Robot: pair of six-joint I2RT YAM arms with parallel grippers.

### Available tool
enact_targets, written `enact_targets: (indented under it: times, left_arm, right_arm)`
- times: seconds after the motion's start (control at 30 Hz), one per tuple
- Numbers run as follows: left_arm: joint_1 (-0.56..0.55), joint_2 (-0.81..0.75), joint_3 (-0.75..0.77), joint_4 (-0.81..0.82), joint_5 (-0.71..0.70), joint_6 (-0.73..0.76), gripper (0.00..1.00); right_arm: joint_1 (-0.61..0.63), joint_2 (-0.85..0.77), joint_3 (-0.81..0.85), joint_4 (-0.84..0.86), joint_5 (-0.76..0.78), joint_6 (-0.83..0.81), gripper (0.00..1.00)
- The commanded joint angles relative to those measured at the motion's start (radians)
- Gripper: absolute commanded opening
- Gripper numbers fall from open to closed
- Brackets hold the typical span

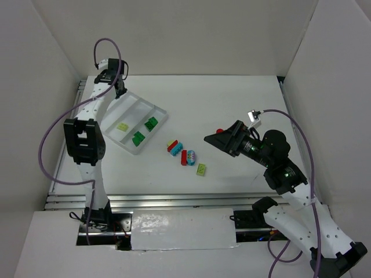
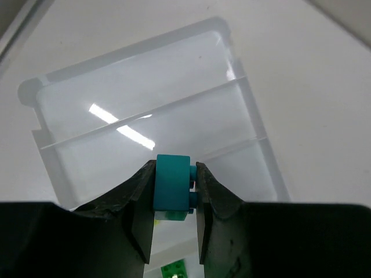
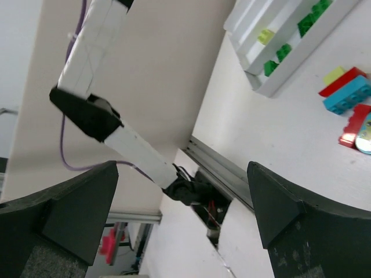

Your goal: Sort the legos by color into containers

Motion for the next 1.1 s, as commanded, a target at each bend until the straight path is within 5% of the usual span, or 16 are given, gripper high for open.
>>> enact_targets:
  times: [0.0,0.37,0.47,0.63,0.7,0.73,0.93,1.07]
  left_arm:
    - [0.004,0.090,0.107,-0.203,-0.039,-0.090,0.00]
    - [0.076,0.190,0.030,-0.076,0.060,-0.096,0.03]
    - [0.076,0.186,-0.008,-0.050,0.079,-0.093,0.17]
    - [0.076,0.183,-0.022,-0.036,0.079,-0.085,0.60]
    - [0.076,0.176,-0.025,-0.045,0.065,-0.091,0.69]
    - [0.076,0.165,-0.034,-0.036,0.067,-0.091,0.99]
    - [0.076,0.121,-0.017,-0.074,0.062,-0.110,1.00]
    - [0.076,-0.013,-0.065,-0.100,0.108,-0.137,1.00]
  right_arm:
    - [-0.014,-0.025,-0.003,-0.070,0.028,-0.088,1.00]
    - [-0.019,0.022,-0.042,-0.055,-0.018,-0.139,1.00]
    - [-0.019,0.044,-0.035,-0.044,-0.017,-0.141,1.00]
    - [-0.017,0.094,-0.027,-0.030,-0.025,-0.159,1.00]
    - [-0.017,0.137,-0.020,-0.046,-0.015,-0.173,1.00]
    - [-0.019,0.157,-0.007,-0.068,-0.005,-0.191,1.00]
    - [0.035,0.335,0.055,-0.153,0.072,-0.258,1.00]
    - [0.191,0.540,0.183,-0.269,0.389,-0.306,1.00]
